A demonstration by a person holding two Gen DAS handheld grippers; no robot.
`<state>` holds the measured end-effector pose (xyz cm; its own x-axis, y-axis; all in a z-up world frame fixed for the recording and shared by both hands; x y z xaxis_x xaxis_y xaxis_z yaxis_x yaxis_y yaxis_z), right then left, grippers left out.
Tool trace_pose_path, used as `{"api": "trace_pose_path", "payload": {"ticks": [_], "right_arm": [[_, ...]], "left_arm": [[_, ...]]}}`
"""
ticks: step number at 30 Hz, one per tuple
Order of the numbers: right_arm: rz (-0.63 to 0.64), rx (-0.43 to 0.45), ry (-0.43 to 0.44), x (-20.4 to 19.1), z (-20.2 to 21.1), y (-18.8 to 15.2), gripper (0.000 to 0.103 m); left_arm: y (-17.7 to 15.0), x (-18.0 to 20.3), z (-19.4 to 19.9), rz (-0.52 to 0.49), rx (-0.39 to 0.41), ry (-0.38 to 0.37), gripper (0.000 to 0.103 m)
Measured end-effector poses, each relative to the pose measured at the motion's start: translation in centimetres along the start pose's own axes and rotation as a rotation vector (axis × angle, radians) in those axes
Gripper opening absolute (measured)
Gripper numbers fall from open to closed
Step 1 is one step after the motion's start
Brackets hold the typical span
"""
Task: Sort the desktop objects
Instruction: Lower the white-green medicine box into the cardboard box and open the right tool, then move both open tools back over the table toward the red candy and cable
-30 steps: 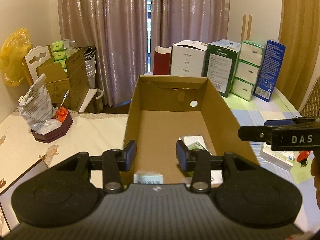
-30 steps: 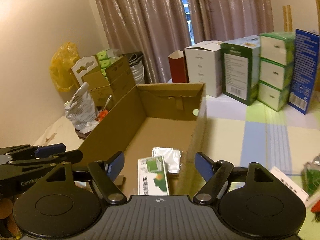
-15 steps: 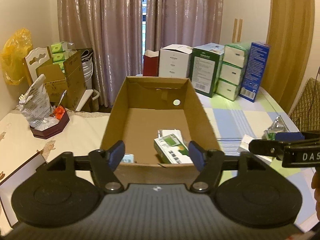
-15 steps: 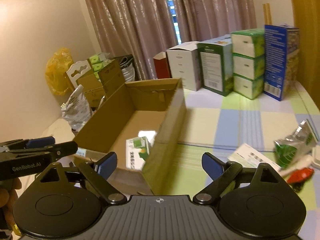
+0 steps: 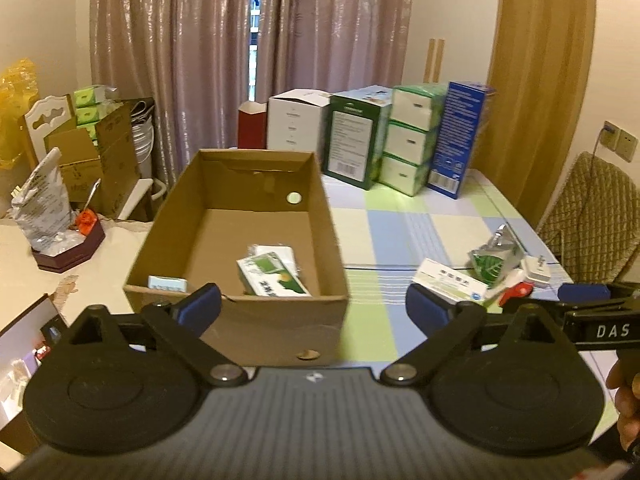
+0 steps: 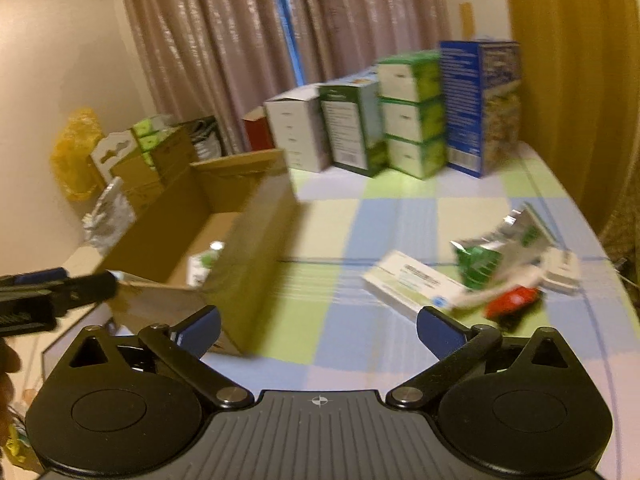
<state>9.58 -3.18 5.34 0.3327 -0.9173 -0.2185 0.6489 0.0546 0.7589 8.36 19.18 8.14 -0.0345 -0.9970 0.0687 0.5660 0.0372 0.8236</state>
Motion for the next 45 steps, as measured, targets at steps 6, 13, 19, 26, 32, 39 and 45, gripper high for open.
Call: {"api": "trace_pose_path", "payload": {"ticks": [6,13,19,26,32,39,45], "right_arm": [[-0.083,-0.022,-0.073,4.8,2.2,-2.2,0.101],[-0.161,-0.021,-0.144,9.5,4.8,-3.7,0.101],[-0.204,-0.001,-0.179,12.1,6.2,-3.9,0.101],[-0.237,0.004,-0.196,13.8,6.7,-4.0,0.101],[-0.251,0.001,-0.2,14.5,6.4,-4.2,0.101],[-0.261,-0.004,-0.205,15.3,5.8,-4.3,0.101],[-0.256,-0.009,-0.216,16.0,5.2,-4.5,0.101]], "left_arm": [[-1.1,2.8,0.5,-0.007,-0.005,-0.037,0.102],[-2.1,7.1,0.1,-0.059,-0.019,-0.091,0.102],[-3.0,10.3,-1.2,-0.085,-0.045,-0.133,0.102],[-4.0,13.1,-2.7,-0.126,-0.079,-0.172,0.102],[-4.4,14.2,-3.7,-0.141,-0.097,-0.185,0.102],[-4.4,14.9,-5.0,-0.151,-0.106,-0.193,0.102],[-4.5,15.5,-6.5,-0.154,-0.124,-0.2,0.102]]}}
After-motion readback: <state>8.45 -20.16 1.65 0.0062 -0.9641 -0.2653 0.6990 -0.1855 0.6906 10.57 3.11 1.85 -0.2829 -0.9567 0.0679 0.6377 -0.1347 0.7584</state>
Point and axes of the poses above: each gripper's, at about its wrist camera, not at the fingertips, and z roughly against the way its jaws point, x to its right, y to its top, the point moved 4 cm from there along -z, roughly the way its jaws point
